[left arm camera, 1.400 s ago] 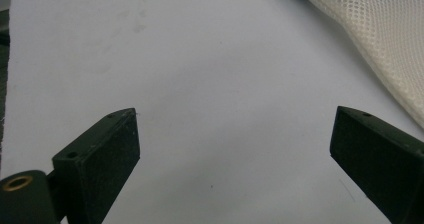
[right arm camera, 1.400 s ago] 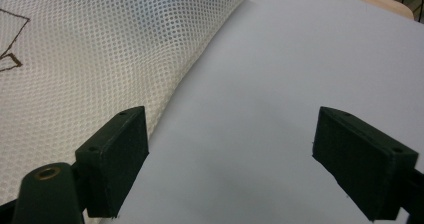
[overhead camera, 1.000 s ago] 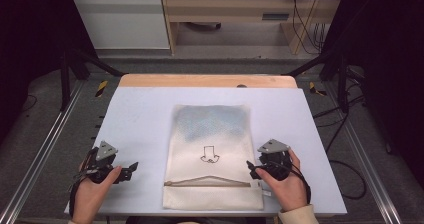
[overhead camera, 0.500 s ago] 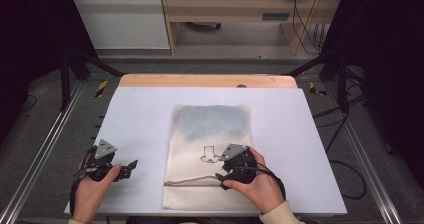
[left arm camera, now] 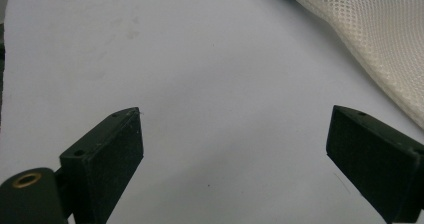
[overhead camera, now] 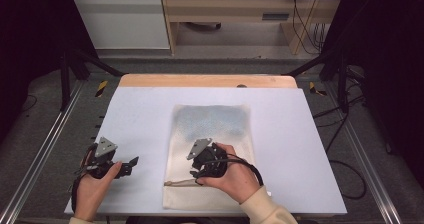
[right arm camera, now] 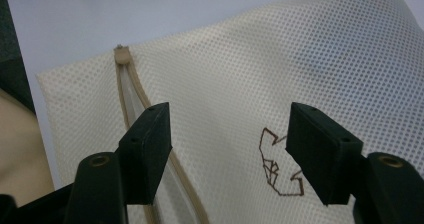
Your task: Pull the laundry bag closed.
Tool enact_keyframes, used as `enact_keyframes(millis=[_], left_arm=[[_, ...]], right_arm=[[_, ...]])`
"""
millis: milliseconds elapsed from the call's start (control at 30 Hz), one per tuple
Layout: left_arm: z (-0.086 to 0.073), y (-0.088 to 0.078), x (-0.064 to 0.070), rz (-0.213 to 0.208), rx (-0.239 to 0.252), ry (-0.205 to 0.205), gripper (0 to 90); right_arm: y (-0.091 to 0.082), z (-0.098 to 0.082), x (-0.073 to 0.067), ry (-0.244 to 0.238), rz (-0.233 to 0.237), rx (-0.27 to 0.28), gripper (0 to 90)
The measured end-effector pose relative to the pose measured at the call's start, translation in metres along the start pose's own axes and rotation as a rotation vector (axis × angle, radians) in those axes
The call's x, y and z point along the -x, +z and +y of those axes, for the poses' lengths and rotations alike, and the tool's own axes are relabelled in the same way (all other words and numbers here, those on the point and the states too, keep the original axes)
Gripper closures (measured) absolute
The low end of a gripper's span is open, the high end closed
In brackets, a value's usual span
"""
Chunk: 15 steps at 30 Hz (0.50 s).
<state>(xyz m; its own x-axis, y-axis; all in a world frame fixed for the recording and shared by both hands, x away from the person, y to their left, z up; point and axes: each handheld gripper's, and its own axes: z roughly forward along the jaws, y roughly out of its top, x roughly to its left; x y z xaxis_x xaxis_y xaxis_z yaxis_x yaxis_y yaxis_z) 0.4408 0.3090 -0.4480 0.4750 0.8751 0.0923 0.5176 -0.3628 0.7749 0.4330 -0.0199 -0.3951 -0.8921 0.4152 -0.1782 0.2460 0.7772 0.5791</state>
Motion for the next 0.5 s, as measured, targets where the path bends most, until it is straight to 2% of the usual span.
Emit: enact_keyframes(millis=[33,67,167,233,267,300,400,500], left_arm=[[0.0,0.0,0.0,-0.002,-0.004,0.001,8.0],[0.0,0.0,-0.001,-0.001,-0.007,0.003,8.0],[0.0,0.003,-0.002,0.0,-0.007,-0.002,8.0],[0.0,0.004,-0.003,-0.002,-0.012,-0.002,8.1],[0.0,0.003,-0.003,0.003,-0.013,0.001,8.1],[0.0,0.002,-0.003,0.007,-0.012,-0.002,8.1],[0.0,0.001,-0.003,0.005,-0.009,-0.006,8.1],[0.0,0.002,-0.002,0.002,-0.011,-0.001,8.1]], right_arm=[[0.001,0.004,0.0,-0.009,0.005,0.006,37.2],[0.003,0.009,0.001,-0.018,0.012,0.004,43.0],[0.005,0.015,0.002,-0.021,0.021,0.006,45.0],[0.009,0.022,0.003,-0.047,0.053,-0.011,53.3],[0.009,0.022,0.003,-0.047,0.053,-0.011,53.3],[0.013,0.028,0.001,-0.061,0.104,-0.022,58.6],[0.016,0.033,-0.001,-0.078,0.111,-0.038,62.1],[0.02,0.037,-0.007,-0.085,0.125,-0.026,66.2]])
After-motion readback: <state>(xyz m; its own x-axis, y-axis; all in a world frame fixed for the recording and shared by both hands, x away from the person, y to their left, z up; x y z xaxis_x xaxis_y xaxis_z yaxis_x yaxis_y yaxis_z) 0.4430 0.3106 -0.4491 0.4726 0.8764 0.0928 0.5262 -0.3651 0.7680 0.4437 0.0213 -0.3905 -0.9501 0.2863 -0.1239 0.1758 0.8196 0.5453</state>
